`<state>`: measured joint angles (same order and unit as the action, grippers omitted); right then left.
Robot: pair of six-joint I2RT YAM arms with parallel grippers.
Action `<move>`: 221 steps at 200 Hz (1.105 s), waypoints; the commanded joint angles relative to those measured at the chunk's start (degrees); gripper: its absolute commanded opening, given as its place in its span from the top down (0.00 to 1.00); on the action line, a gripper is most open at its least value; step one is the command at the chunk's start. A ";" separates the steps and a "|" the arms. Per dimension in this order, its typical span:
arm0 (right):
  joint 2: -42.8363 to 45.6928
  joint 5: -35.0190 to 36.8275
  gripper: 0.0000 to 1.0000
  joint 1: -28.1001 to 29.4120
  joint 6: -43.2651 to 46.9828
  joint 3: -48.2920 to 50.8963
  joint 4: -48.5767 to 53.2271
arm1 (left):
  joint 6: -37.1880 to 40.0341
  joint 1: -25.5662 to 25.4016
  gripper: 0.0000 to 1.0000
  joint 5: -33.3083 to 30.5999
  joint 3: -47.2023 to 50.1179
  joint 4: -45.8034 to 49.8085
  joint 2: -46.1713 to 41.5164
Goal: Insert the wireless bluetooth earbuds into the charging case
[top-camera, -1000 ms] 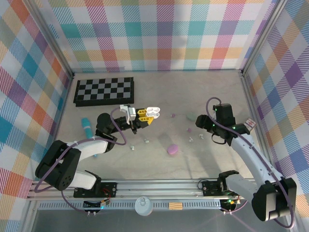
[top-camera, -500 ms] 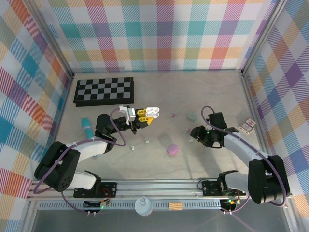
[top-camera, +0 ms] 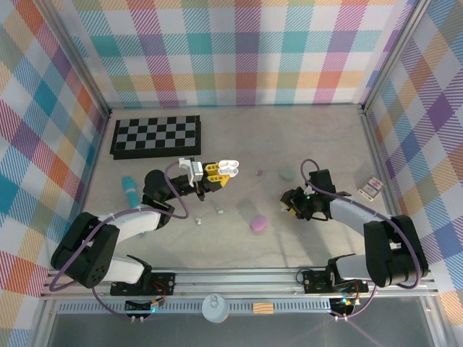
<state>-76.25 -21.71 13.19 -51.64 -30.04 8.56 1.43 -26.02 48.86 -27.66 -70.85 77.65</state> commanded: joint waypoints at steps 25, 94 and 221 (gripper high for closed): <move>-1.46 0.47 0.57 0.41 1.18 -0.95 -0.33 | 3.73 -0.54 1.00 0.28 -0.32 2.75 -3.51; -7.30 -1.32 0.57 0.48 1.88 -4.85 -3.13 | 5.30 -0.61 1.00 0.07 -0.75 6.52 -4.99; -3.74 2.74 0.56 0.10 10.92 -7.40 5.27 | 8.73 -0.61 1.00 -0.27 -1.07 12.11 -7.15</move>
<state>-83.07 -19.84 13.17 -43.46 -39.86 10.85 7.66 -26.02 48.31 -27.68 -58.92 72.07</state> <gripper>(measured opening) 0.440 0.211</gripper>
